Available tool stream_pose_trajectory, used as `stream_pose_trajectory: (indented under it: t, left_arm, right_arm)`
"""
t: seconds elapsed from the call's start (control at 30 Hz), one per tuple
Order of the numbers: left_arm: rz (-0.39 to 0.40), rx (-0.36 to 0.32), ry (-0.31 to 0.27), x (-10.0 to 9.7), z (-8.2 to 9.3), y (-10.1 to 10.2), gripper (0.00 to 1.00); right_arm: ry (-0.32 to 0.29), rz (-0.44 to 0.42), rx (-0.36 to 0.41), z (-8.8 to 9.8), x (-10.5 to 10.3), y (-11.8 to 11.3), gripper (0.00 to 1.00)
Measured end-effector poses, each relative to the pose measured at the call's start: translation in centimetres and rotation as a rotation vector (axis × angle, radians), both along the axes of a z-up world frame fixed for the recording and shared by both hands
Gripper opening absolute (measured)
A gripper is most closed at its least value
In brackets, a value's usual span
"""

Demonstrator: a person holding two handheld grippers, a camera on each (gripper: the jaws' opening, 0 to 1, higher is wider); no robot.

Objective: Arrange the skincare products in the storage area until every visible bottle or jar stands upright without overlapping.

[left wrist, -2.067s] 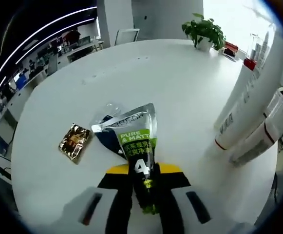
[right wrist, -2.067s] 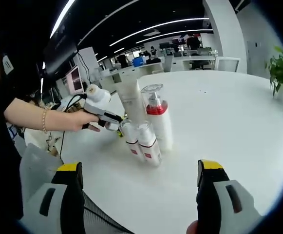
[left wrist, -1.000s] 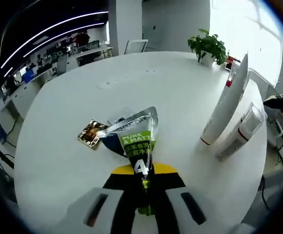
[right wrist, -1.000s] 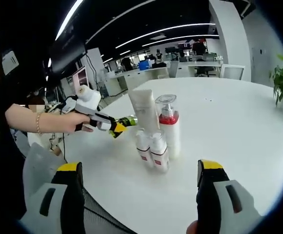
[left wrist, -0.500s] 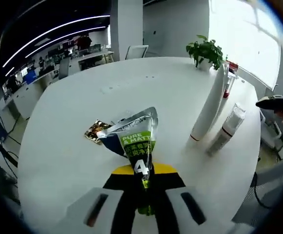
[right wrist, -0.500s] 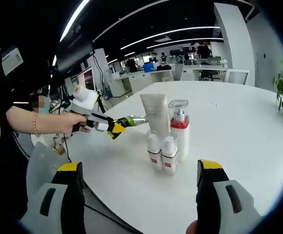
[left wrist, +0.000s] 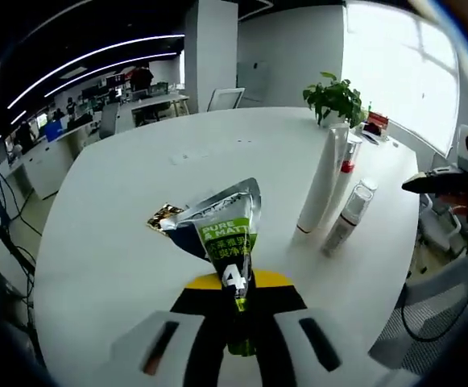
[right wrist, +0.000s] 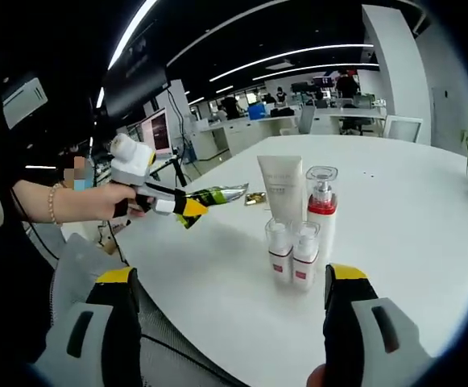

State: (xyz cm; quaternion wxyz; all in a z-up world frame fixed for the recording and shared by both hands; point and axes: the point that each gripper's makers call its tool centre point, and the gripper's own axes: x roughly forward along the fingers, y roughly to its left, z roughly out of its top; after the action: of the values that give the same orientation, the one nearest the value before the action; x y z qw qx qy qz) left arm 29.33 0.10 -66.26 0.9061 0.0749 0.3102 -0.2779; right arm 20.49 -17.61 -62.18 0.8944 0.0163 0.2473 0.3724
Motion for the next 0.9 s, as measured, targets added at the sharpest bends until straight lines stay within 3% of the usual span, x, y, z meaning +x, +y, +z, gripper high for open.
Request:
stream_pose_trajectory:
  t: [0.9]
  left_arm:
    - [-0.002,-0.130,-0.037,-5.4,4.9,0.0,0.06]
  right_arm:
    - [-0.027,0.144,0.042,1.7,-0.1,5.1,0.90]
